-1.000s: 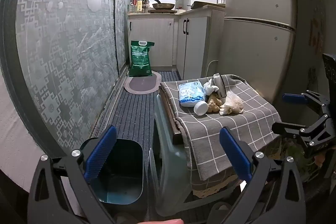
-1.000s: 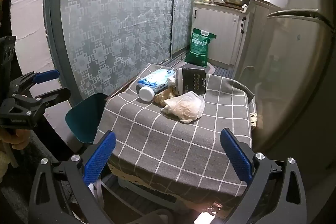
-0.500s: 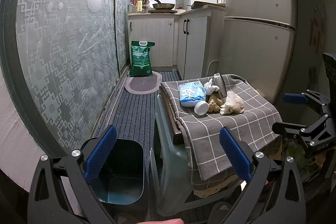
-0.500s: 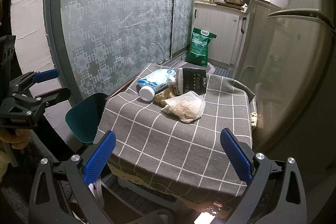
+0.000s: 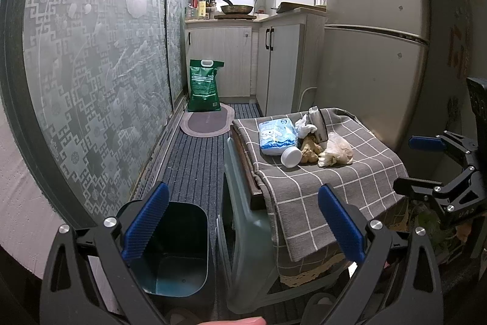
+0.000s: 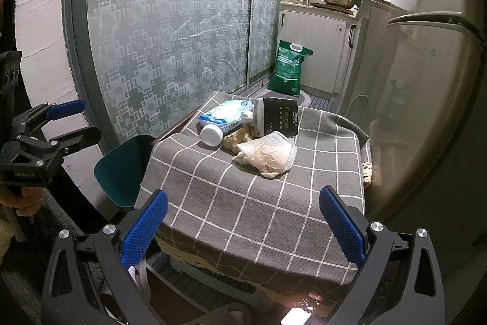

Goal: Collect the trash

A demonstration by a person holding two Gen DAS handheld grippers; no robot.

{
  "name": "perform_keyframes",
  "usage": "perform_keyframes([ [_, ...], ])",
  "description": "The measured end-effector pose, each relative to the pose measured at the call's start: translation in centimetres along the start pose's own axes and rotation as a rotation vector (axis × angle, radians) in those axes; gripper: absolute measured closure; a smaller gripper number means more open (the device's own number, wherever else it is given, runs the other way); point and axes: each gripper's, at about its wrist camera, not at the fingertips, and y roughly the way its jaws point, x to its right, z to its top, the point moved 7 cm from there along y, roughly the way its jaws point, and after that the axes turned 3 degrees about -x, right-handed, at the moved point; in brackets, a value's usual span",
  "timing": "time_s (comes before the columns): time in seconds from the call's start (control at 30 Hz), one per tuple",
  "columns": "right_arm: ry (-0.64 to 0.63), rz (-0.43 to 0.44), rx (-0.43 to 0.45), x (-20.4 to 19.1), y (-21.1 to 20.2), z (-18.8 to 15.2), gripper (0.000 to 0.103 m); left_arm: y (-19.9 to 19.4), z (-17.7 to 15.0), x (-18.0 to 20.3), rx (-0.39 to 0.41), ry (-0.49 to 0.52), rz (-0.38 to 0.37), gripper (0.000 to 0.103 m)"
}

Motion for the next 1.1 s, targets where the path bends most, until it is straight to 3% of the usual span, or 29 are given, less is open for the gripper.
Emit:
perform_keyframes([
  [1.1,0.000,0.002,-0.002,-0.03,0.16,-0.22,0.003,-0.01,-0.09,-0.13,0.003,0.004,0.002,0.003],
])
